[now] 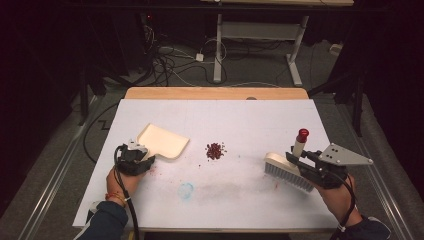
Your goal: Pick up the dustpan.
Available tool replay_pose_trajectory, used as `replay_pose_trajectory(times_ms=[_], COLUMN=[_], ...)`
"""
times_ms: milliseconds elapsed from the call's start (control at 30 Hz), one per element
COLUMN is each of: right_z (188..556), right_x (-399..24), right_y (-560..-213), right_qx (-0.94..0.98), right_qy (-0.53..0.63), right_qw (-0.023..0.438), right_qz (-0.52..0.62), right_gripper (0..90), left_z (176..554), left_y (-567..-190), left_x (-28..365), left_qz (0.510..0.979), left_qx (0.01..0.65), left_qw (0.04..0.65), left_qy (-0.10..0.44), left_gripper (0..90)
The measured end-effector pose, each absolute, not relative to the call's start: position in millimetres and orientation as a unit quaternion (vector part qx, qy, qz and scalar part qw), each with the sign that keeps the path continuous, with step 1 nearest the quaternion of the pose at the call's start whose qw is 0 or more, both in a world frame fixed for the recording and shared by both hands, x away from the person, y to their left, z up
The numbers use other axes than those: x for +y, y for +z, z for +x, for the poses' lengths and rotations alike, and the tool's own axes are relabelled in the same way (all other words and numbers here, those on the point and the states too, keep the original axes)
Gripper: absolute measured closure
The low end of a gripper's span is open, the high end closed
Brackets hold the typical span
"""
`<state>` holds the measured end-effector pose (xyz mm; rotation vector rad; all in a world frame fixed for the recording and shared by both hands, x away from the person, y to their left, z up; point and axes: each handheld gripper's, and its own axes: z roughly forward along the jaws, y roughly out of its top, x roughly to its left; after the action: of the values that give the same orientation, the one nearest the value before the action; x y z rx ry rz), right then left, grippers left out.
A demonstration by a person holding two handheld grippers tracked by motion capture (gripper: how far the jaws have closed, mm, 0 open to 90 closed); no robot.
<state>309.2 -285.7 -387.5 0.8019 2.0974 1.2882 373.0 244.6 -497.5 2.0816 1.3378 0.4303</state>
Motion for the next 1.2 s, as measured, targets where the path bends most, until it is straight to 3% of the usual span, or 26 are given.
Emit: replay_pose_trajectory(times_ms=[500,1200], right_z=[318.8,321.1], right_x=[-286.6,-287.3], right_y=[-390.7,-389.6], right_qx=[0.78,0.775], right_qy=[0.473,0.474], right_qw=[0.266,0.272], right_qz=[0.31,0.317], right_gripper=[71.0,71.0], left_z=[361.7,312.1], left_y=[-477.5,-452.3], left_x=[249.3,240.9], left_qz=[0.815,0.855], left_qx=[0.452,0.39], left_qw=[0.311,0.307], left_qy=[0.185,0.148], left_gripper=[63.8,63.7])
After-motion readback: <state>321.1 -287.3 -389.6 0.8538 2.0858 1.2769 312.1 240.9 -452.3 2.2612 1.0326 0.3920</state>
